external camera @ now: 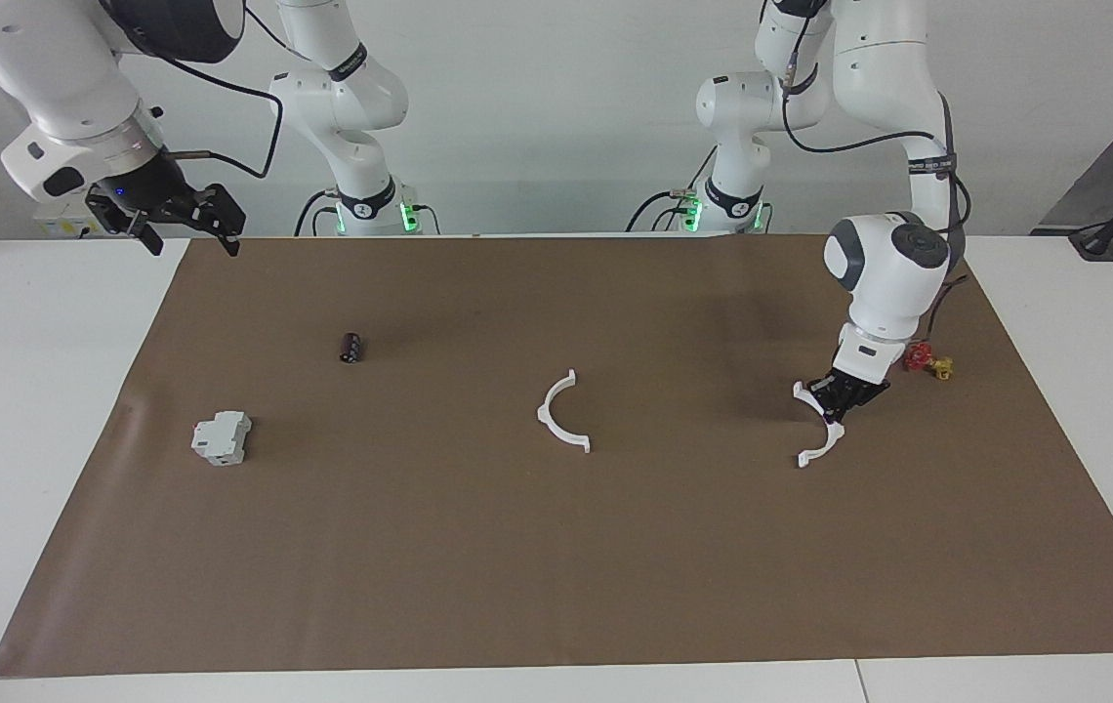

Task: Assemble drain pipe with both arms
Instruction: 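Reach the left gripper to the other clamp half and grasp it, then carry the clamp half with the left gripper to the placed half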

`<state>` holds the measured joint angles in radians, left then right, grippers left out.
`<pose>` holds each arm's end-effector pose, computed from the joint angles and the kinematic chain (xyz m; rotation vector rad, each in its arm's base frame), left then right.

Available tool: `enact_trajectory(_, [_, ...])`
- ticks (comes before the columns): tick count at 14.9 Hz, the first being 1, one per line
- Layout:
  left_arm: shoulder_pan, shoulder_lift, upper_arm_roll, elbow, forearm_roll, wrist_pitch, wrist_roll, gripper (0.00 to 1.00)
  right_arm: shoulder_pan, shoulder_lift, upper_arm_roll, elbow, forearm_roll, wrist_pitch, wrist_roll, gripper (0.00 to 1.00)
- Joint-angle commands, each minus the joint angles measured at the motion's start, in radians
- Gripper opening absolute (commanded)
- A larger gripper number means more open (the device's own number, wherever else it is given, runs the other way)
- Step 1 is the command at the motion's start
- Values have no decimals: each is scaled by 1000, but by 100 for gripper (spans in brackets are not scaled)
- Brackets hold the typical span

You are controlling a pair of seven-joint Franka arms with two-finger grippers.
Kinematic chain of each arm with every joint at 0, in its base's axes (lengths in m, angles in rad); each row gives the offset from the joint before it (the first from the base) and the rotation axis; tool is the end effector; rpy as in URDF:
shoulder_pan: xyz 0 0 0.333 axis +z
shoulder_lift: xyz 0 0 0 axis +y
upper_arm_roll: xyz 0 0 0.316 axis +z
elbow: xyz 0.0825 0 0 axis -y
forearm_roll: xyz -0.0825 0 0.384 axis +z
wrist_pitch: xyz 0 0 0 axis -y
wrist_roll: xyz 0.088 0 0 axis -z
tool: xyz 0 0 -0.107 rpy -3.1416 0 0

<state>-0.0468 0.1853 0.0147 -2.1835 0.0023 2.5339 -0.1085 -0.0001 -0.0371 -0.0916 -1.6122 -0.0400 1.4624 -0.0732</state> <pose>0.5706 -0.0185 0.3200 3.1213 0.1158 0.2583 0.5278 -0.0541 0.6165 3.1091 -0.0316 -0.1797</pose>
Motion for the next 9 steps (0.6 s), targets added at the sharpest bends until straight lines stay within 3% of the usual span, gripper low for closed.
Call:
enact_trajectory(1, [-77, 0, 8, 112, -5, -145, -130, 0, -1, -12, 1, -9, 17, 15, 16, 100])
enact_trajectory(6, [-290, -1, 10, 133, 53, -175, -572, 0, -1, -12, 3, -9, 17, 15, 16, 100])
enact_trajectory(9, [-412, -13, 8, 119, 54, -210, -738, 0, -1, -12, 1, -9, 17, 15, 16, 100])
